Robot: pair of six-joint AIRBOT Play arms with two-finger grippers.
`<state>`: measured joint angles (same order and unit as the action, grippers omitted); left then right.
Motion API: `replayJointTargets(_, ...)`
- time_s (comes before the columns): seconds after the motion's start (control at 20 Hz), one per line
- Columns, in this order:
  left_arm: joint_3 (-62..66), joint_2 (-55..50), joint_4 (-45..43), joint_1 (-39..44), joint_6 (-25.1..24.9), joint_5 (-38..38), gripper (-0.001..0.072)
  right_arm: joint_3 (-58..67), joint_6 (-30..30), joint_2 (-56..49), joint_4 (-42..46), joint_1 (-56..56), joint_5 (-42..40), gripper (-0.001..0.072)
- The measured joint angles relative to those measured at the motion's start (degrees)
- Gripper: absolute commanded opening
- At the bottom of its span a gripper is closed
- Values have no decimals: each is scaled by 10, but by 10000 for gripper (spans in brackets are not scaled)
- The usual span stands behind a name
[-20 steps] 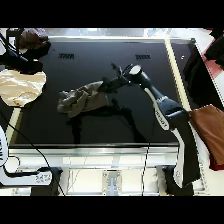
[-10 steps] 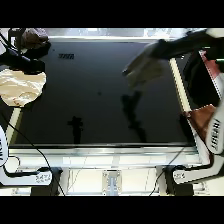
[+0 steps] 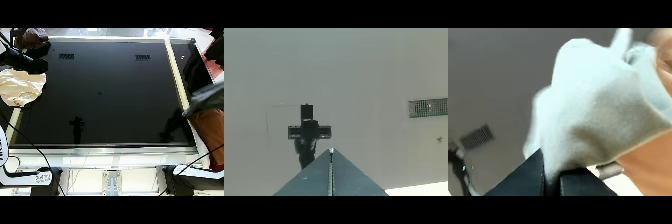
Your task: Fold the shirts.
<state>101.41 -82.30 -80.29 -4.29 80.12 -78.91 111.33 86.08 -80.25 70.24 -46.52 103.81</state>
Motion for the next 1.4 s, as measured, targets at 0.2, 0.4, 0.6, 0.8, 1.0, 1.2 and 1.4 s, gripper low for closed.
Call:
replayJointTargets(0.2, 0, 0, 8, 0, 4, 2, 12, -75, -25, 15, 17, -143, 10, 17)
replayJointTargets(0.4, 0, 0, 29, 4, 9, 4, 12, -218, -34, 44, 64, -233, -4, 24)
replayJointTargets(0.6, 0, 0, 46, 12, 10, 4, 12, -344, -37, 63, 98, -283, -24, 348)
replayJointTargets(0.8, 0, 0, 51, 17, 11, 4, 12, -344, -26, 86, 99, -297, 1, 347)
replayJointTargets(1.0, 0, 0, 54, 18, 11, 4, 12, -240, -12, 118, -5, -300, -27, 308)
replayJointTargets(1.2, 0, 0, 54, 18, 22, 3, 12, -174, -71, 150, -309, -226, -104, 308)
replayJointTargets(1.4, 0, 0, 54, 18, 45, 2, 12, -156, -146, 165, -391, -33, -135, 308)
